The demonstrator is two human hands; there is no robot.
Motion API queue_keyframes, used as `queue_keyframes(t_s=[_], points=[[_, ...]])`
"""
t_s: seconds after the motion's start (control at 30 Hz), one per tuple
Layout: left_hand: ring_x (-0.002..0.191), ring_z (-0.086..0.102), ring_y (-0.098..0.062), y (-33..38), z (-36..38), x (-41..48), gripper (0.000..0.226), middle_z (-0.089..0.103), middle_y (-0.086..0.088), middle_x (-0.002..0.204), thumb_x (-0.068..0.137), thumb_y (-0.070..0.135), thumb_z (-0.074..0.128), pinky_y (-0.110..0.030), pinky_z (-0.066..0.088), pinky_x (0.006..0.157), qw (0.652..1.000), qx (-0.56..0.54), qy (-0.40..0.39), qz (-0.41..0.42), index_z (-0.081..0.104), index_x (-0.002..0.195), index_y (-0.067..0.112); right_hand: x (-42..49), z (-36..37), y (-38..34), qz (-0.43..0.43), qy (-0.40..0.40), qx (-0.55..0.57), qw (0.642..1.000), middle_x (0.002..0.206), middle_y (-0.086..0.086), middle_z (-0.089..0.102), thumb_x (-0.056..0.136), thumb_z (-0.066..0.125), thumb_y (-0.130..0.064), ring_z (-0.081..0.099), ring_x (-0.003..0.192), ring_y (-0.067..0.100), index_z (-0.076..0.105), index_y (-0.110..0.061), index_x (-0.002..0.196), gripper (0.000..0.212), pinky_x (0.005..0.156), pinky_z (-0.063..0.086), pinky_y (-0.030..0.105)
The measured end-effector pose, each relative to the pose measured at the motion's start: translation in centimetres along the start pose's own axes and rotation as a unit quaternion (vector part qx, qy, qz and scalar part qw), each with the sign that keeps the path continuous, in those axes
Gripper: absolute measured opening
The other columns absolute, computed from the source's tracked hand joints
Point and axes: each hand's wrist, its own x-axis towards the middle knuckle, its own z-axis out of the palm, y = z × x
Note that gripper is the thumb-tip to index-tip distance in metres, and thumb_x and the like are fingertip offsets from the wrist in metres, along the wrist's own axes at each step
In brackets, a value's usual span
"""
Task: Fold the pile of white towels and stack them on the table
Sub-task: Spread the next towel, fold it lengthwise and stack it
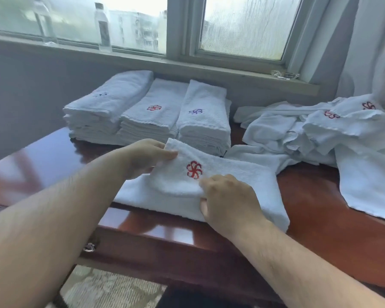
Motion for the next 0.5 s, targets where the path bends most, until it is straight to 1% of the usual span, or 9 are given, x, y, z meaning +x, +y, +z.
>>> queue_keyframes(t_s=[0.07,0.13,0.17,0.2,0.3,0.4,0.43,0.5], points=[[0.111,0.069,-0.032,-0.6,-1.6,-0.4,0.021,0.075,-0.011,0.112,0.097,0.022,0.066,-0.046,0.049,0.105,1.0,0.009,0.019,0.014,0.075,0.11,0.009,0.9,0.4,-1.2,-0.016,-0.001,-0.001,1.0,0.093,-0.003,0.062,0.094,0.045,-0.025,0.056,0.086,0.024,0.053,-0.022,0.096,0.008,0.06,0.033,0.033],[0.106,0.071,-0.03,-0.9,-2.8,-1.0,0.017,0.076,-0.01,0.109,0.095,0.015,0.066,-0.041,0.055,0.094,0.999,0.038,0.008,0.034,0.074,0.109,0.012,1.9,0.6,-2.4,-0.028,0.007,0.009,1.0,0.086,-0.003,0.062,0.096,0.046,-0.025,0.057,0.08,0.024,0.054,-0.022,0.093,0.01,0.058,0.033,0.032],[0.103,0.072,-0.027,-1.0,-3.5,-1.3,0.018,0.076,-0.007,0.109,0.094,0.012,0.065,-0.037,0.056,0.089,0.997,0.058,0.002,0.042,0.074,0.11,0.015,2.5,0.6,-3.0,-0.035,0.017,0.013,0.999,0.082,-0.003,0.062,0.096,0.048,-0.025,0.056,0.076,0.024,0.055,-0.021,0.091,0.009,0.056,0.032,0.032],[0.102,0.073,-0.025,-1.1,-4.3,-1.6,0.02,0.076,-0.005,0.109,0.093,0.01,0.066,-0.034,0.056,0.086,0.996,0.071,0.003,0.047,0.073,0.111,0.017,3.1,0.6,-3.5,-0.04,0.029,0.014,0.999,0.076,-0.002,0.061,0.095,0.052,-0.024,0.055,0.069,0.025,0.056,-0.021,0.088,0.008,0.054,0.031,0.031],[0.102,0.073,-0.024,-1.8,-6.5,-2.0,0.026,0.076,-0.004,0.11,0.092,0.009,0.067,-0.035,0.057,0.089,0.996,0.06,0.031,0.05,0.071,0.114,0.021,4.6,0.6,-5.1,-0.043,0.037,0.013,0.998,0.066,-0.001,0.059,0.092,0.058,-0.021,0.047,0.054,0.026,0.051,-0.021,0.081,0.013,0.048,0.027,0.03],[0.1,0.073,-0.027,-2.4,-8.2,-2.0,0.028,0.075,-0.008,0.111,0.086,0.012,0.068,-0.038,0.057,0.086,0.998,0.027,0.031,0.052,0.072,0.111,0.023,5.9,0.8,-6.3,-0.049,0.041,0.027,0.998,0.062,-0.002,0.054,0.092,0.056,-0.019,0.039,0.05,0.026,0.041,-0.022,0.08,0.02,0.045,0.022,0.03],[0.099,0.073,-0.029,-2.6,-8.6,-2.1,0.029,0.075,-0.01,0.112,0.083,0.014,0.067,-0.04,0.056,0.086,0.998,0.013,0.03,0.051,0.073,0.11,0.023,6.3,0.9,-6.6,-0.052,0.038,0.029,0.998,0.062,-0.002,0.052,0.093,0.055,-0.019,0.039,0.051,0.027,0.04,-0.022,0.081,0.02,0.046,0.023,0.031],[0.098,0.073,-0.028,-3.2,-9.2,-2.0,0.029,0.075,-0.012,0.112,0.081,0.014,0.067,-0.04,0.056,0.085,0.998,-0.009,0.031,0.045,0.074,0.107,0.023,6.6,1.1,-7.3,-0.06,0.03,0.033,0.997,0.066,-0.002,0.056,0.094,0.054,-0.02,0.044,0.055,0.028,0.042,-0.022,0.082,0.017,0.049,0.028,0.032]])
